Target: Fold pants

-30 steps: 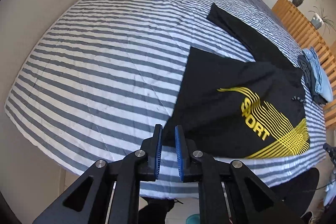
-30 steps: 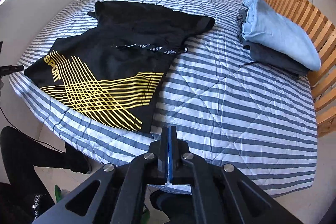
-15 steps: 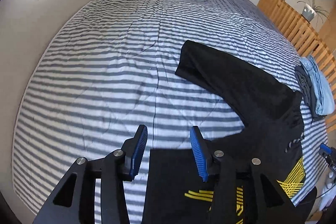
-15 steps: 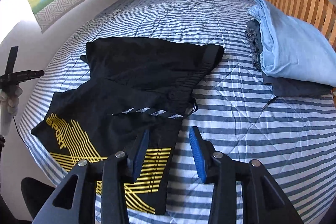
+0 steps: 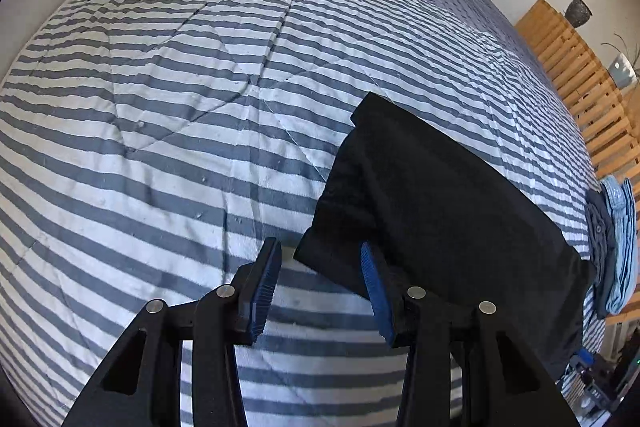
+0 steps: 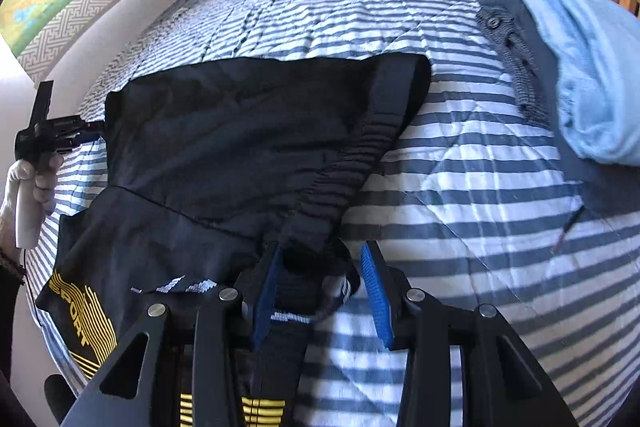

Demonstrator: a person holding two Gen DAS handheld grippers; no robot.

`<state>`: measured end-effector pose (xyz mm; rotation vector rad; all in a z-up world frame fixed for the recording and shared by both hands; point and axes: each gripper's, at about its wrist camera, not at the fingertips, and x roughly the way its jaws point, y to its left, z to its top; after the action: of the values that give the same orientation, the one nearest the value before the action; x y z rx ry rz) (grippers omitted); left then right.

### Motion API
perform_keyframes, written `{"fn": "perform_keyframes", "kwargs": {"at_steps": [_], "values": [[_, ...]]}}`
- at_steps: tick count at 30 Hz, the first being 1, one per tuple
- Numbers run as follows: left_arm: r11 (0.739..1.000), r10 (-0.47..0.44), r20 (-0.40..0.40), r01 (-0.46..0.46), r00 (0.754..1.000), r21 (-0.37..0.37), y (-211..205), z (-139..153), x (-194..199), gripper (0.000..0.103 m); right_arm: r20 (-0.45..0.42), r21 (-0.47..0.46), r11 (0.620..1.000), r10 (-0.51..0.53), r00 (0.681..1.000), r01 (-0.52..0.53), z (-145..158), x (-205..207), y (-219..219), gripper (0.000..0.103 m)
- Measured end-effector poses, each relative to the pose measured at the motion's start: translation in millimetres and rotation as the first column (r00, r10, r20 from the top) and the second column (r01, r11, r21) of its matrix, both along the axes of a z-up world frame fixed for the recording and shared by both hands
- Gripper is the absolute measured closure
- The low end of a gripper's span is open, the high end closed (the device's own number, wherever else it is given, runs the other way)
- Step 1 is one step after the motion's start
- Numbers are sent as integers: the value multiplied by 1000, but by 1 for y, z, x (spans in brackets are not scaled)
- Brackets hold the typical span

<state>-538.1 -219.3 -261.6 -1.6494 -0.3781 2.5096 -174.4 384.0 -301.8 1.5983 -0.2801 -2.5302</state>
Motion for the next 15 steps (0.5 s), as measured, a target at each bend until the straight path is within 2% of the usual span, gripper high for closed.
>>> {"fn": "perform_keyframes", "kwargs": {"at_steps": [1, 2, 4, 6, 7, 8, 9, 10, 12, 13, 14, 15], "values": [[1000, -3, -5, 3, 1000, -13, 2, -2, -3, 93, 4, -6, 1000, 0, 1000, 0, -3, -4, -1, 65], [999, -5, -15, 5, 1000, -39, 4, -2, -5, 100, 5, -12, 1000, 0, 1000, 0, -6, -8, -3, 65], [999, -11, -44, 10, 999, -36, 3, 3, -3, 101, -2, 10, 1000, 7, 1000, -7, -11, -14, -9, 65], [999, -27, -110, 25, 994, -21, -5, 19, 8, 101, 1, 61, 998, 28, 1000, -28, -13, -20, -16, 66], [999, -42, -155, 42, 987, -7, -11, 30, 17, 101, -4, 88, 995, 42, 999, -42, -12, -20, -20, 71], [998, -56, -189, 53, 980, -21, -17, 37, 26, 101, 0, 117, 992, 56, 998, -56, -12, -20, -23, 73], [995, -70, -203, 55, 977, -78, -22, 41, 34, 101, 4, 136, 989, 66, 998, -66, -12, -20, -25, 74], [987, -94, -177, 69, 980, -144, -26, 38, 38, 101, 8, 141, 987, 71, 997, -71, -12, -21, -24, 75], [970, -143, -52, 129, 988, -208, -32, 18, 41, 98, 17, 152, 985, 82, 996, -84, -10, -22, -25, 76], [958, -146, -15, 138, 989, -250, -35, 13, 43, 98, 18, 160, 983, 88, 996, -90, -9, -22, -26, 76], [946, -142, 0, 136, 990, -293, -37, 9, 46, 98, 20, 163, 982, 95, 995, -97, -8, -23, -26, 76], [947, -136, -12, 126, 991, -296, -41, 12, 47, 96, 22, 162, 982, 100, 995, -102, -6, -24, -26, 75]]}}
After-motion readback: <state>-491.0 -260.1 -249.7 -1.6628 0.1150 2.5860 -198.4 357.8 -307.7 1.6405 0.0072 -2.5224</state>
